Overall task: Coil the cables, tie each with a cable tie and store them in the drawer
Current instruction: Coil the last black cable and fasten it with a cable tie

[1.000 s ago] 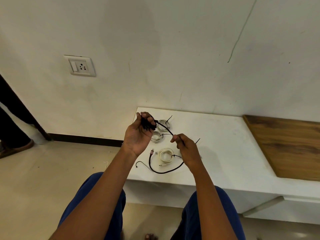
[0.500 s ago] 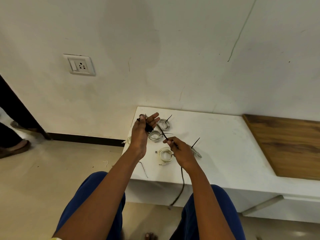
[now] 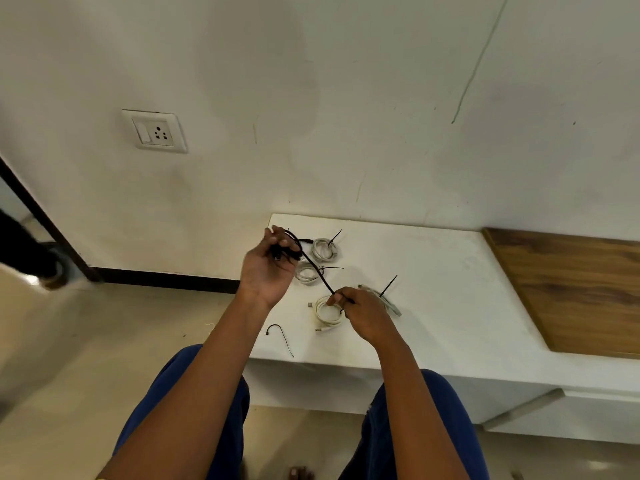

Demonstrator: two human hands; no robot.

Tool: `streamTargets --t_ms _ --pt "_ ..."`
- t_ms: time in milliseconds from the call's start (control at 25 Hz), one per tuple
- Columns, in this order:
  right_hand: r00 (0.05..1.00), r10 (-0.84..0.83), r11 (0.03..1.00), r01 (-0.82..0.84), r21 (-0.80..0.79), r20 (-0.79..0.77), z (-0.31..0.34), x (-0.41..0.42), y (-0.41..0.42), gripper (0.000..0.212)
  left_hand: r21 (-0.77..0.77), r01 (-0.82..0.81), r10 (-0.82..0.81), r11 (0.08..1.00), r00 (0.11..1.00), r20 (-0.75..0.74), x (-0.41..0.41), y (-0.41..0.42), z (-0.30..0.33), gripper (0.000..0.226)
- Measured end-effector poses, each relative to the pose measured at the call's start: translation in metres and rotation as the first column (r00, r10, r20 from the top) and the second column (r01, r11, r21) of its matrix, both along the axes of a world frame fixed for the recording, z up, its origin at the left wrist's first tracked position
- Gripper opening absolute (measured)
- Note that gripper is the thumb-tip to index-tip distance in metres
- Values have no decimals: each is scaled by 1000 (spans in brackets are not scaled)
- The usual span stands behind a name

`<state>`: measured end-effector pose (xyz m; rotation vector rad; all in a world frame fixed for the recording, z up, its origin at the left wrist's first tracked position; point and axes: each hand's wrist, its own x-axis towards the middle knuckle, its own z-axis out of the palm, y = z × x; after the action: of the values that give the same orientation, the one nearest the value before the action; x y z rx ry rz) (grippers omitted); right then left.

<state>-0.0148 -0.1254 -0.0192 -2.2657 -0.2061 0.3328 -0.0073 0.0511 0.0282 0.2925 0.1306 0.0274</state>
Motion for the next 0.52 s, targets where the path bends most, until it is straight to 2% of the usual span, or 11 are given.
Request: streamTargets --t_ms 80,160,240,360,440,520 --pt "1000 19 999 -19 43 -4 6 -1 1 27 -37 -63 62 997 998 -15 0 8 2 18" --pt "998 61 993 -58 104 -27 14 -4 2 27 10 -137 137 991 988 -65 3 13 0 24" --pt "992 118 987 -113 116 -37 22 -8 0 28 110 -227 240 968 963 -125 6 15 -3 31" --pt "975 221 972 -221 78 9 32 -13 -3 27 367 -298 372 881 916 -149 8 10 -7 25" --pt "967 253 959 -255 127 32 36 -15 -2 25 623 -207 361 755 923 -131 8 1 -13 27" --pt "971 234 951 -241 195 55 37 -15 -1 25 849 -58 274 526 956 -104 6 -11 -20 33"
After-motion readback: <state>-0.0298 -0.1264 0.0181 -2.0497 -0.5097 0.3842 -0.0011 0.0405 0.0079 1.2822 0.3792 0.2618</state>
